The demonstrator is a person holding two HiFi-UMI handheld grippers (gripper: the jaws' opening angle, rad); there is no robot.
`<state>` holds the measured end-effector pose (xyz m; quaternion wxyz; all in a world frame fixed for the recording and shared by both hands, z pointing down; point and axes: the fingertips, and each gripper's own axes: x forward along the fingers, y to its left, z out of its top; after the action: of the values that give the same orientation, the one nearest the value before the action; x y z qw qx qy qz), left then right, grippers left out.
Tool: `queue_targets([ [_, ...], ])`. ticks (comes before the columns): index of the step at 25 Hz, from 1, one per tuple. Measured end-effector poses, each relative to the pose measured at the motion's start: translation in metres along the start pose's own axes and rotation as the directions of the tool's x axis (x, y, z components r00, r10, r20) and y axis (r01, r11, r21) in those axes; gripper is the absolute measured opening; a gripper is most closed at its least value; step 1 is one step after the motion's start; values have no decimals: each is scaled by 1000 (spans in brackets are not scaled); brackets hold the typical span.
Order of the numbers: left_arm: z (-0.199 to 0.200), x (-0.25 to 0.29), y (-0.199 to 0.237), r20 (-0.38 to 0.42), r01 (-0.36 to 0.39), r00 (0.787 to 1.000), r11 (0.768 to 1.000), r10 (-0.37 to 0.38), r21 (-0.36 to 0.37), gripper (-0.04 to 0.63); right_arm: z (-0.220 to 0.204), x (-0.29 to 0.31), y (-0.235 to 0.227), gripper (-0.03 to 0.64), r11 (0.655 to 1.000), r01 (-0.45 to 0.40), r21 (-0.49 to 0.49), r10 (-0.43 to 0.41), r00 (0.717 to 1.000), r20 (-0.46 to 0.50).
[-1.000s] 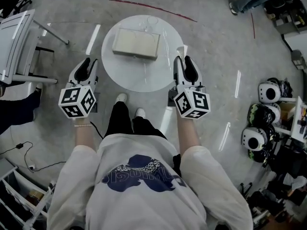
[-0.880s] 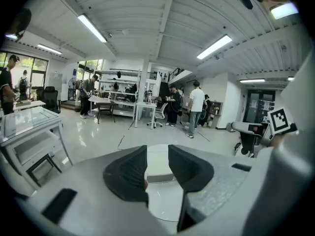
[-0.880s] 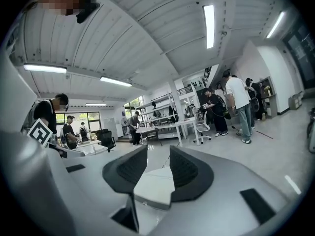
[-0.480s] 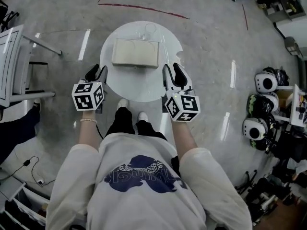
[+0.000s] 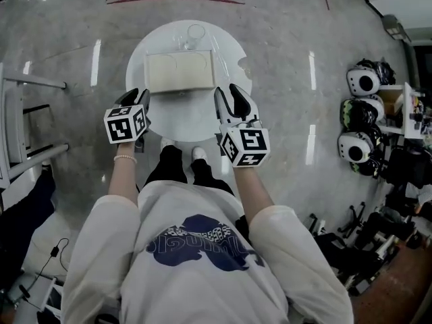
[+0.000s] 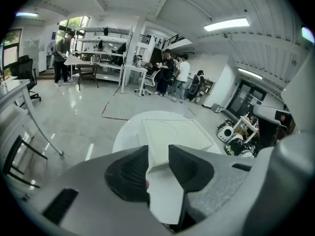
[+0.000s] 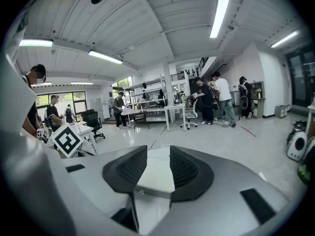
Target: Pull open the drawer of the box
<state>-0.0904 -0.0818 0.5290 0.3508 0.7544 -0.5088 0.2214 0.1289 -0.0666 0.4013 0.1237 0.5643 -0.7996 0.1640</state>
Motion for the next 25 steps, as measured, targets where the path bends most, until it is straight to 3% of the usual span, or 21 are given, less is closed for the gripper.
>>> queue_targets([
  [17, -18, 52, 18, -184, 40, 982, 997, -52, -67, 103, -65, 34, 12, 140, 999, 35, 31, -29, 985, -170],
  [25, -20, 55, 16, -203, 57, 976, 991, -81, -120, 87, -108, 48, 19, 141, 998, 31, 60, -11, 950, -314],
])
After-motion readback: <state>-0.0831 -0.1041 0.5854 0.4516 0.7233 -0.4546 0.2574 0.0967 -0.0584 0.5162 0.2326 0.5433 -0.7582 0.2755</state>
